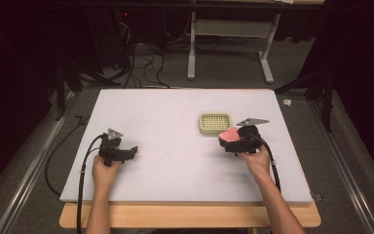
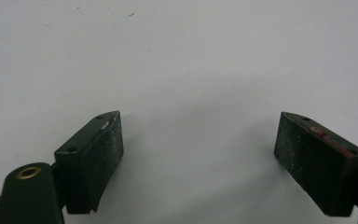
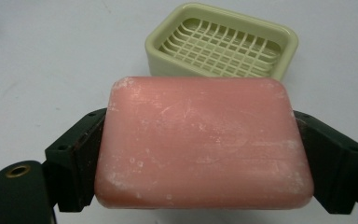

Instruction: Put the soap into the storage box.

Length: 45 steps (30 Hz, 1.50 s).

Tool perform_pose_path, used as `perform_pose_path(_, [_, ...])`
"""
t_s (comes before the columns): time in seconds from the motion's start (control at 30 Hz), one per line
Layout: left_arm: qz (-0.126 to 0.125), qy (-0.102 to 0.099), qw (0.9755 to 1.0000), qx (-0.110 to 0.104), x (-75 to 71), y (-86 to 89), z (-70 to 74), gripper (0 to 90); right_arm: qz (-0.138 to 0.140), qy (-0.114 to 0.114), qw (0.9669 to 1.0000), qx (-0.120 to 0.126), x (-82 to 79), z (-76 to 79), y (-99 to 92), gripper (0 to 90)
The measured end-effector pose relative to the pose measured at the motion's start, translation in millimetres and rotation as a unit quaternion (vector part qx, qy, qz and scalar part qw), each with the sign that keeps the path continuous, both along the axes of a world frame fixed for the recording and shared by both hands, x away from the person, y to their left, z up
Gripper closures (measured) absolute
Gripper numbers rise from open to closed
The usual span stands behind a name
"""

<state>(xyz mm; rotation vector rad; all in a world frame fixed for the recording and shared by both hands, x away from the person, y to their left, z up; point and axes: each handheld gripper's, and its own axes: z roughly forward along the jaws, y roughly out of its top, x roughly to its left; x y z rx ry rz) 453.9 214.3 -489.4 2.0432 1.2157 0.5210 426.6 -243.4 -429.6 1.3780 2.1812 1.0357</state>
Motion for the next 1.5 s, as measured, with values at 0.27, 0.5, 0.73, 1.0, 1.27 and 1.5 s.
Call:
perform_pose_path(0.27, [0.000,0.000,1.0000,0.001,0.0,0.1,0.0,15.9,-0.007,0.000,1.0000,0.001,6.4,3.2,4.0,13.7])
perform_pose_path(0.5, [0.000,0.000,1.0000,0.001,0.0,0.1,0.0,15.9,-0.010,-0.004,0.9998,0.015,13.2,9.6,7.1,13.7])
perform_pose_path(0.73, [0.000,0.000,1.0000,0.000,0.0,0.0,0.0,15.9,-0.014,-0.002,0.9999,0.008,23.9,11.5,12.1,13.7])
perform_pose_path(1.0, [0.000,0.000,1.0000,0.000,0.0,0.0,0.0,15.9,-0.014,0.000,0.9999,0.004,36.2,14.8,17.7,13.7])
perform_pose_path(1.27, [0.000,0.000,1.0000,0.000,0.0,0.0,0.0,15.9,-0.015,0.001,0.9999,-0.001,49.9,17.7,28.4,13.7])
perform_pose_path(1.5, [0.000,0.000,1.0000,0.001,0.0,0.1,0.0,15.9,-0.020,0.010,0.9997,-0.008,62.2,17.4,35.6,13.7])
